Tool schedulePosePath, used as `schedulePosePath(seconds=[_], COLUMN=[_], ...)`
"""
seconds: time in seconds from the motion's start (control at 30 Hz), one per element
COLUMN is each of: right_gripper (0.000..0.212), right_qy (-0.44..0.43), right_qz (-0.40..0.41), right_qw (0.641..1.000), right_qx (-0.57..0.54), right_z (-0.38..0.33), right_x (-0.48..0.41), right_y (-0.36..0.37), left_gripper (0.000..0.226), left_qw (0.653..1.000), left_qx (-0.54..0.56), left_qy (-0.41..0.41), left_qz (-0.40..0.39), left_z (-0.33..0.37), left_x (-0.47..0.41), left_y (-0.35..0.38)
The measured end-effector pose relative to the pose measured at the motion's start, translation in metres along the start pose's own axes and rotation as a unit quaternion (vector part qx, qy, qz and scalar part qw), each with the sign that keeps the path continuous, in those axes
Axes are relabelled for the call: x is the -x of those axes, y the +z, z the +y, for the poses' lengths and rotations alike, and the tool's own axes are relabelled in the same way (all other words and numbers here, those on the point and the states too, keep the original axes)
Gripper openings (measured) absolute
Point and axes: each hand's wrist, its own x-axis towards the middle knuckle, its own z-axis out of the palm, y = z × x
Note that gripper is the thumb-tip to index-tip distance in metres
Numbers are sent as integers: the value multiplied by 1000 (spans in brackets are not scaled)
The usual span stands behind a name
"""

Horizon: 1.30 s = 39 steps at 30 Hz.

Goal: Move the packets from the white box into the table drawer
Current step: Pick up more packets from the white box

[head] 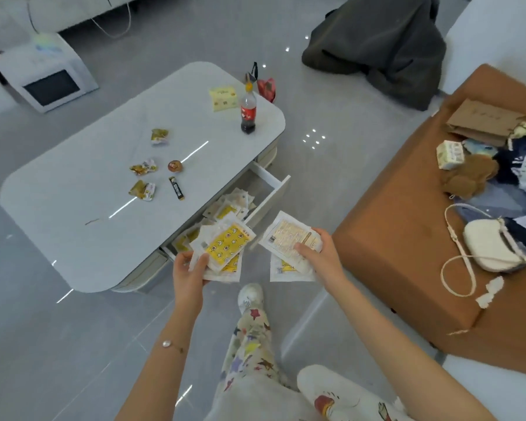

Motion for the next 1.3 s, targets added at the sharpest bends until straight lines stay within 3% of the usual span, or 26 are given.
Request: schedulePosePath(seconds=[0.27,0.43,0.6,0.8,0.93,1.13,1.3], right_gripper=[39,42,39,34,43,48,53], right_qy=[52,72,107,153,158,166,56], right_qz=[-80,-105,-153,-182,-194,-220,-213], right_qw=[995,989,971,953,946,943,932], right_qx=[27,81,151,190,209,189,287], right_z=[-59,-68,-4,125,199,253,250], right_x=[-131,-204,-303,-445,-510,-529,-522], right_y=[55,92,142,210,247,279,278], left_gripper=[15,13,14,12,15,19,30], left_qw=[995,990,980,960,947,940,939], left_qx=[44,68,65,85,104,133,50], left_qy=[-51,-75,-130,-201,-211,-186,-176], left_qz=[74,103,135,175,217,254,290], left_z=[40,27,-43,-183,-257,-290,-288], left_x=[-95,-150,-225,-333,-380,-419,-427], left_y=[10,7,4,5,7,10,18])
